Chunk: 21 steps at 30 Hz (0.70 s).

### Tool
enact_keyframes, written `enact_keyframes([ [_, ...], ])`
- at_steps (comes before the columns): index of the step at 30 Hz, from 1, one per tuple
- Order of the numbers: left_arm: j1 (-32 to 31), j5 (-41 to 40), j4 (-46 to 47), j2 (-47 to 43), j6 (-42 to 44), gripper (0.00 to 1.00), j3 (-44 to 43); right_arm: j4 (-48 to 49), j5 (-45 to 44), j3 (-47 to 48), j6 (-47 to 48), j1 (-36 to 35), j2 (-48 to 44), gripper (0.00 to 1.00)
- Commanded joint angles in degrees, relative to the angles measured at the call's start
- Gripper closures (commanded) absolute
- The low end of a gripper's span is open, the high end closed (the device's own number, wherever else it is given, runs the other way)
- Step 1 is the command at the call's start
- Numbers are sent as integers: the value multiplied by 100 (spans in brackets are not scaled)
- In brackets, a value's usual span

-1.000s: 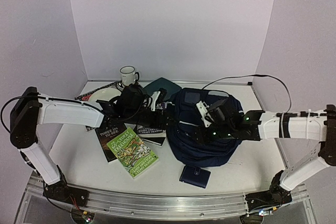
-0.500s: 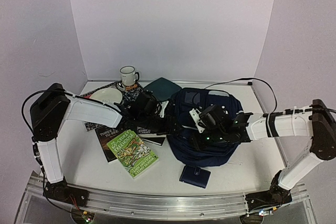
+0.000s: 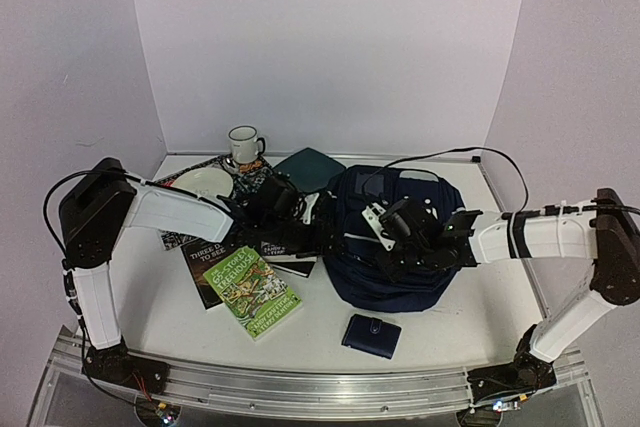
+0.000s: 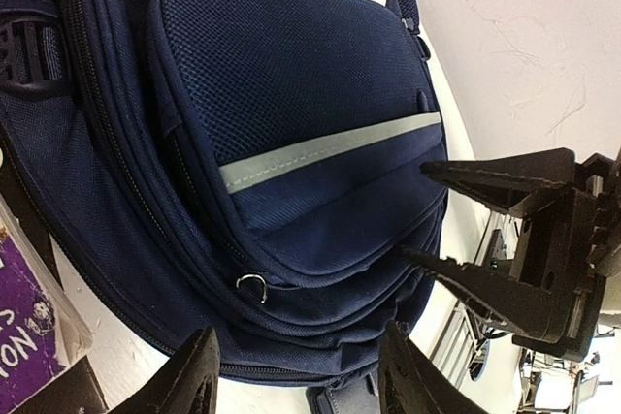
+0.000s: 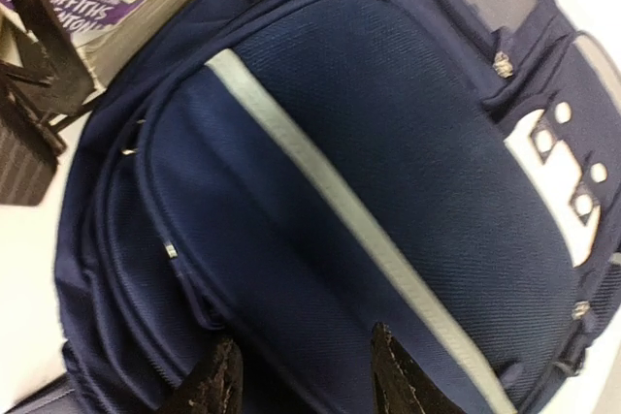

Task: Pack the student bag
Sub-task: Adjust the student bag at the center of the board.

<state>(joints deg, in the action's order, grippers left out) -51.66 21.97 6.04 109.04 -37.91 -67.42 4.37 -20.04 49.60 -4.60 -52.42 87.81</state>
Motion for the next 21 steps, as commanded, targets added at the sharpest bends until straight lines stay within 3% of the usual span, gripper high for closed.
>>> enact_keyframes([
  [1,42,173,39,205,111,43,-512,-260,-501,333,312,15,61,54],
  [8,54,222,-218,533,284,43,-771,-277,-671,531,409,41,158,54],
  [12,59,348,-243,642,253,45,-853,-429,-23,643,284,39,-18,54],
  [17,60,546,-236,754,165,55,-1005,-583,934,508,-392,41,-243,55],
  [21,60,522,-238,758,156,57,-1002,-532,1212,254,-893,39,-316,57],
])
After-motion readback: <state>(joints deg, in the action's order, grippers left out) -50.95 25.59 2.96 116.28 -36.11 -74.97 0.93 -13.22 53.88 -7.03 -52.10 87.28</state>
